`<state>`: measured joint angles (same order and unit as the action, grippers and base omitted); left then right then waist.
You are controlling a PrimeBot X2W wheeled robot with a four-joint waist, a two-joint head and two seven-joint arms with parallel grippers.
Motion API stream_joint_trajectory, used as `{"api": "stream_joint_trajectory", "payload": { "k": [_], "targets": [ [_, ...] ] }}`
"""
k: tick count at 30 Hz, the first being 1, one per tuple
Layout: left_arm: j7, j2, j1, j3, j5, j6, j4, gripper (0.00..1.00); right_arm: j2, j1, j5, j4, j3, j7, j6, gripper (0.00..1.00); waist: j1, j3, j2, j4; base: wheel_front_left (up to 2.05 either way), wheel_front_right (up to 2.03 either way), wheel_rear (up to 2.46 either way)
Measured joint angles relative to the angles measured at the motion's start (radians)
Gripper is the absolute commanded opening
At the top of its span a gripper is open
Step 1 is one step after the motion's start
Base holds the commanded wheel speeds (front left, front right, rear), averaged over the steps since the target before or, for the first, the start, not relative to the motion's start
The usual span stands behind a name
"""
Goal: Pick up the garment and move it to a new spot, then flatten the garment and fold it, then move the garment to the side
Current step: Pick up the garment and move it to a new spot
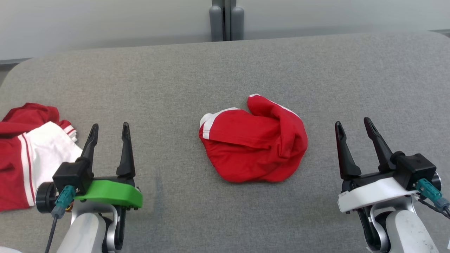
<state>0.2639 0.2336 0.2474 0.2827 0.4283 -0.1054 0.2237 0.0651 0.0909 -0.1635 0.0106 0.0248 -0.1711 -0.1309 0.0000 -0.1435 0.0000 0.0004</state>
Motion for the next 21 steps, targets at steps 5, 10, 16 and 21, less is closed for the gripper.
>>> {"api": "stream_joint_trajectory", "payload": {
  "k": [5, 10, 16, 21],
  "targets": [
    [0.0, 0.005, -0.06, -0.019, -0.023, -0.002, -0.021, 1.0, -0.002, -0.022, -0.002, 0.005, 0.013, 0.005, 0.0, 1.0, 0.0, 0.049, 0.0, 0.021, 0.0, 0.0, 0.0],
    [0.0, -0.002, -0.099, -0.018, -0.047, -0.001, -0.023, 1.0, -0.004, -0.059, -0.005, 0.007, 0.007, 0.017, 0.0, 1.0, 0.0, 0.08, 0.0, 0.018, 0.0, 0.0, 0.0],
    [0.0, -0.01, -0.14, -0.023, -0.063, 0.004, -0.023, 1.0, -0.007, -0.109, -0.008, 0.003, -0.002, 0.026, 0.0, 1.0, 0.0, 0.107, 0.0, 0.007, 0.0, 0.0, 0.0],
    [0.0, -0.012, -0.156, -0.027, -0.069, 0.008, -0.019, 1.0, -0.01, -0.128, -0.011, -0.009, -0.007, 0.034, 0.0, 1.0, 0.0, 0.125, 0.0, 0.001, 0.0, 0.0, 0.0]
  ]
}}
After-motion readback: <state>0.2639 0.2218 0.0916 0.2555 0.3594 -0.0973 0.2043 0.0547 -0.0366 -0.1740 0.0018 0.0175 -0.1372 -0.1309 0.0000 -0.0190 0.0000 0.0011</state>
